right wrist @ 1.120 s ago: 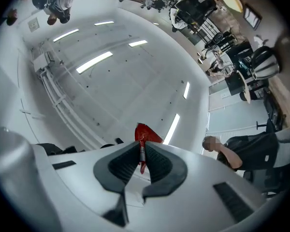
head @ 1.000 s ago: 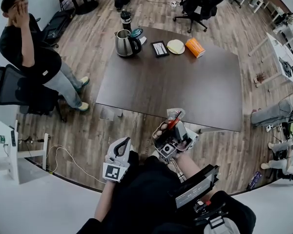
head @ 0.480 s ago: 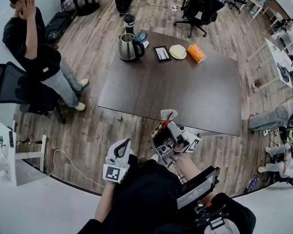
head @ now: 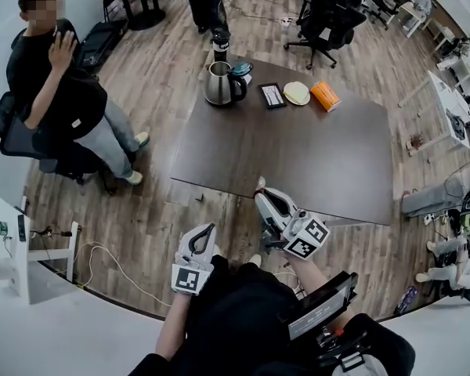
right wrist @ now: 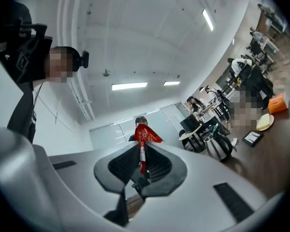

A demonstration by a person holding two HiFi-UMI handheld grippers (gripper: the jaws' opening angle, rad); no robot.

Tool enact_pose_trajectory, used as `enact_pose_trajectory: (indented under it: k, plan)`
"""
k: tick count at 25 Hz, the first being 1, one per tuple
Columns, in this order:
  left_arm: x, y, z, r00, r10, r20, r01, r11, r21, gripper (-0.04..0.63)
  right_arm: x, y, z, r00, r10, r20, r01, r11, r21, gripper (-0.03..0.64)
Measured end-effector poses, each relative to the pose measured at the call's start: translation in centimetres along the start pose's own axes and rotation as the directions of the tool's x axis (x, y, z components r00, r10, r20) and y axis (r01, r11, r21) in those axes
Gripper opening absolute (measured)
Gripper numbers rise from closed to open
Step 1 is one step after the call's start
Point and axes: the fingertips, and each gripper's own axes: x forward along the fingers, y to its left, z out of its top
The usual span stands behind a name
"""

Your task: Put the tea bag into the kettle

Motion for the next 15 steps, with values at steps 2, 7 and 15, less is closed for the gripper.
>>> enact_pose_trajectory:
  k: [2, 7, 15]
  plan:
    - [-0.3, 1.1, 0.1, 1.000, 0.001, 0.007, -0.001, 1.000, 0.000, 0.003, 0.9, 0.2, -0.6, 1.000, -0.003, -0.007, 0.003, 1.000, 0.001, 0.038]
    - [-1.0, 3.9, 0.4, 1.000, -0.009, 0.015, 0.009, 1.000, -0.002, 0.003, 3.1, 0.5, -2.0, 0.999, -0.026, -0.027, 0.025, 1.000, -0.013, 0.038]
    - [0.4, 7.0, 0.8, 0.999, -0.034, 0.024, 0.034, 0.999, 0.010, 0.003, 5.5, -0.9, -3.0, 0.996, -0.057, -0.064, 0.054, 0.997, -0.055, 0.038]
